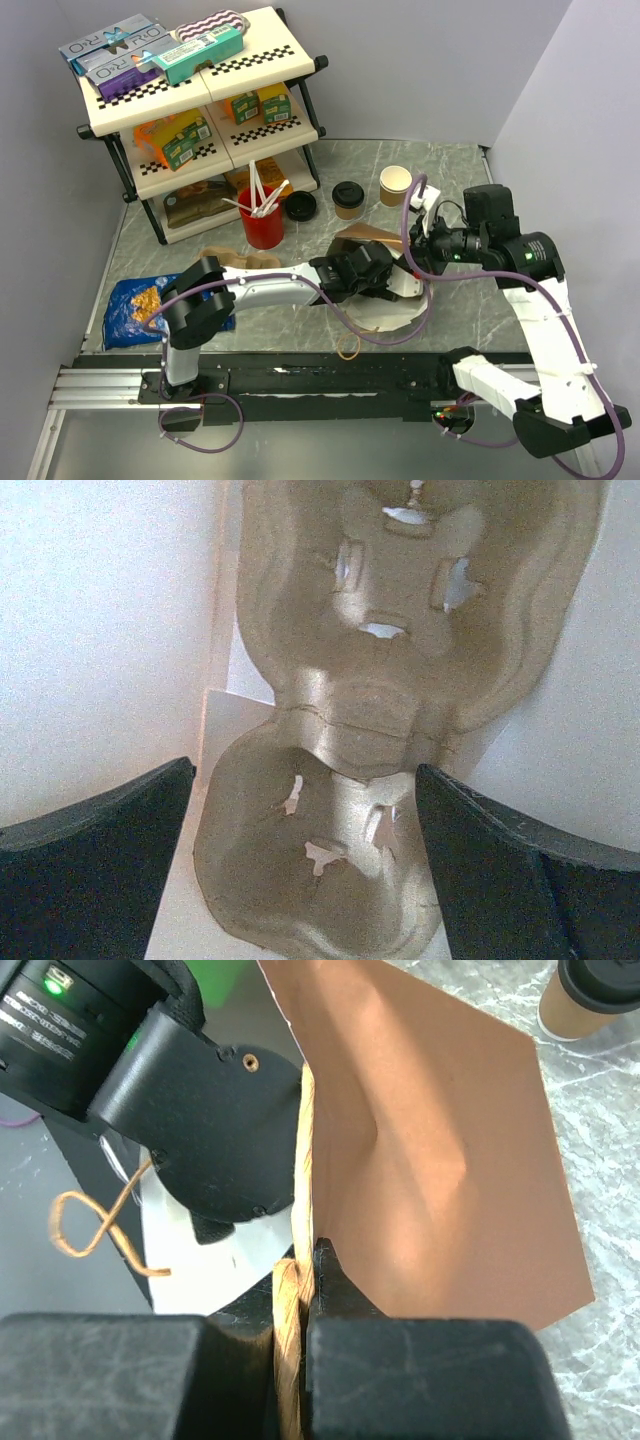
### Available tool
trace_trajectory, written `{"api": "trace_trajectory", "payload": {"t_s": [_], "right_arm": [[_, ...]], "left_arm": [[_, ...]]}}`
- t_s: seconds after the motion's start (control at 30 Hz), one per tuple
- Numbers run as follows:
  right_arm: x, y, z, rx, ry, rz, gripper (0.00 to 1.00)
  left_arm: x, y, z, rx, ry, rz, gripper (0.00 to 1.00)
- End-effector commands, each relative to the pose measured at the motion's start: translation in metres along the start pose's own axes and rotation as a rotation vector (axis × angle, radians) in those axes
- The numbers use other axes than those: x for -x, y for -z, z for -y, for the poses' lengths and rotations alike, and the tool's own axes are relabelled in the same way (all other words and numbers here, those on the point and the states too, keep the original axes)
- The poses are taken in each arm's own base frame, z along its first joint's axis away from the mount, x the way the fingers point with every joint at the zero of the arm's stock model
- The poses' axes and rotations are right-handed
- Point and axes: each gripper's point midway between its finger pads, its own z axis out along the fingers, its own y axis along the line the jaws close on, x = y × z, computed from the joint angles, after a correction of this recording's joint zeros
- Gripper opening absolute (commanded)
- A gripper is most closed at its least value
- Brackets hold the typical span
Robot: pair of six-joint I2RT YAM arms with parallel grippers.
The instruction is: Pack the takeout coffee
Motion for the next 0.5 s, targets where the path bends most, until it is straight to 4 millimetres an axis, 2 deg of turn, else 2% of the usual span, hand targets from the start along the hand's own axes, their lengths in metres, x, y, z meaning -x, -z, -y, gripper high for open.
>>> {"api": "trace_trajectory", "payload": {"t_s": [0.0,0.37,0.47], "right_arm": [[-0.017,0.004,-0.022,0.061,-0.043,-0.019,0.00],[-0.041,-0.004,-0.007,-0.020,-0.052,-0.070,0.00],[-0.032,-0.003,-0.011,0.001,-0.044,-0.035,0.00]], "left_arm": [[0.008,0.025,-0.041,0.072,0.205,0.081,0.99],[0.026,0.036,-0.040,0.029,0.269,0.185,0.99],[0.021,0.027,-0.036,0.021,0.277,0.156,0.99]]}}
